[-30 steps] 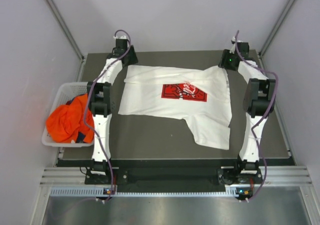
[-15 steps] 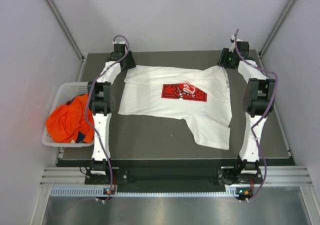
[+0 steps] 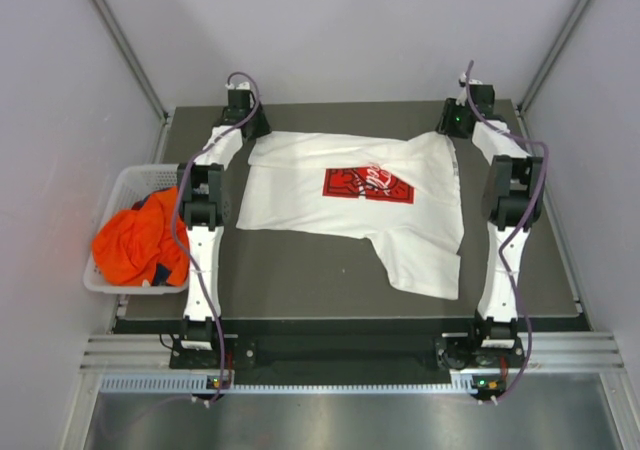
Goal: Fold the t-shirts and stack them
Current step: Fold the tshirt
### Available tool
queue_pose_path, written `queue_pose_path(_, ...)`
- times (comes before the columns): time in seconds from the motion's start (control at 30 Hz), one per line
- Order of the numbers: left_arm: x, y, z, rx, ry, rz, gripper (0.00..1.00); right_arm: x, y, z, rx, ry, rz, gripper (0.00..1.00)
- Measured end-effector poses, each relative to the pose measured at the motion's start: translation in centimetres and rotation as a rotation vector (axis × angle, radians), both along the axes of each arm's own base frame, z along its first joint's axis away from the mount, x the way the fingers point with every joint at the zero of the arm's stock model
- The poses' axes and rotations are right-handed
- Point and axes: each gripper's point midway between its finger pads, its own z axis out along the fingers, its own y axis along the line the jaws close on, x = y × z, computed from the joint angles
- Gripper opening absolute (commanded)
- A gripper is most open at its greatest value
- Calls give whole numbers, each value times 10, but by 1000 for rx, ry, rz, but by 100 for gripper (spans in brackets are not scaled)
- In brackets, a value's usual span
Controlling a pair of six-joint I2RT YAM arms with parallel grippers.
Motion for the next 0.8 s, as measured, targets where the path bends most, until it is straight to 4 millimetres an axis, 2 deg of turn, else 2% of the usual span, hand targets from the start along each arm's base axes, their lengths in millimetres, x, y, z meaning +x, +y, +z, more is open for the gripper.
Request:
queue_pose_path(0.03,0,-1,0,-4,-2,-2,38,-1,0,-2,-3,4,1,40)
queue_pose_path(0.1,1,-1,0,-9,-4,-1,22,-1,2,-3,-11,7,5,36)
queue_pose_path(0.13,1,-2,-1,-12,-4,-1,5,-1,2,-4,-14,7,4,30)
queue_pose_path(0.17,2,-2,-2,-16,-5,-1,0,-1,0,-4,-24,7,1,25)
queue_pose_path(0.2,2,-3,-3,-16,-5,-3,0,0,-1,-5,-30,7,-4,15)
queue_pose_path(0.27,2,-3,-2,-20,-7,-6,0,1,-5,-4,-43,3,-21,3)
queue_pose_path(0.3,2,-4,-2,-24,-7,-4,0,2,-8,-4,-50,2,-35,0)
queue_pose_path(0.43,3,0,-2,-28,-5,35,0,5,-16,-6,-39,-19,-106,0)
queue_pose_path(0.53,5,6,-2,-29,-4,79,0,-6,-23,-16,40,-14,-176,0)
queue_pose_path(0.67,6,11,-2,-53,0,122,0,-14,-36,-23,238,-25,-231,1)
queue_pose_path(0.8,6,13,-3,-76,1,140,0,-12,-45,-11,462,-76,-247,3)
